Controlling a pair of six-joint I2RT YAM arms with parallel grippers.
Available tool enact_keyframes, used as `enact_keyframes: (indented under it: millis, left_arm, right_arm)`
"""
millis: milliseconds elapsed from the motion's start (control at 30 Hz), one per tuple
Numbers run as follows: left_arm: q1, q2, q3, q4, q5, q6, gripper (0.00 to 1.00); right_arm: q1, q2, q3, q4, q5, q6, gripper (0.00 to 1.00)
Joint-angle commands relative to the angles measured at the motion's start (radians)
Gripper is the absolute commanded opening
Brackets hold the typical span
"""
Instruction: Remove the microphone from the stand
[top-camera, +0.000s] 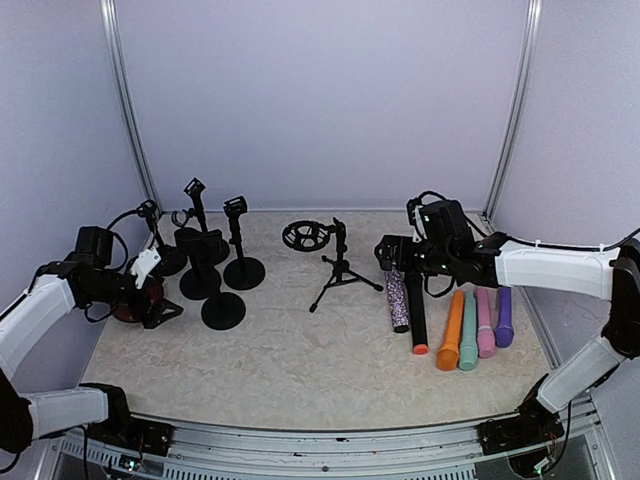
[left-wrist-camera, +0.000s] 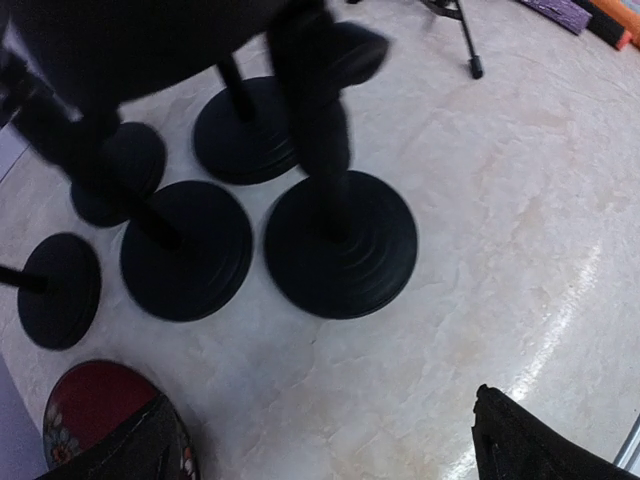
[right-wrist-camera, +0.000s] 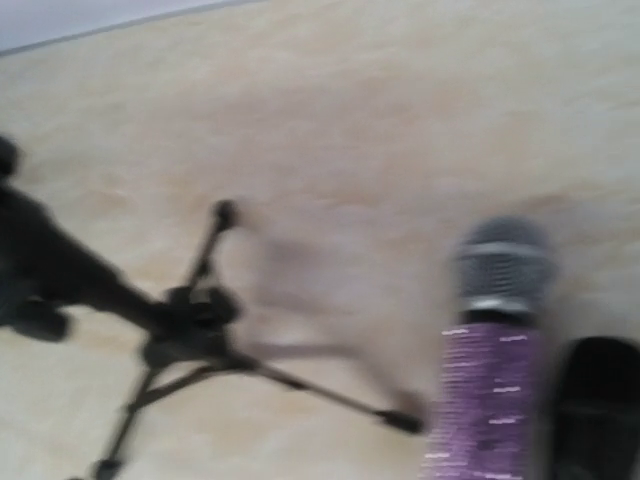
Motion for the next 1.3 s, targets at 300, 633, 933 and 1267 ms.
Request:
enact_keyframes:
  millis: [300, 633, 933, 1267]
  left_arm:
    - [0.332, 0.000, -0.185, 0.464, 0.119, -0.311, 0.99]
    - [0.267, 0.119, -0.260, 0.909, -0.086, -0.572, 0.99]
    - [0.115, 0.245, -0.354, 1.240, -0.263, -0.716, 0.99]
    - [0.081, 0.385, -0.407, 1.581, -0.347, -0.769, 0.99]
  right_arm:
    - [-0.110, -0.229, -0.193, 0.026, 0.454, -0.106, 1.00]
    - [-0.135, -0.342, -0.613, 0.658, 0.730, -0.530, 1.00]
    - [-0.203, -0.303, -0.703, 0.946, 0.694, -0.621, 1.00]
    - [-0.356, -0.178, -0.811, 1.213, 0.599, -0.572, 1.00]
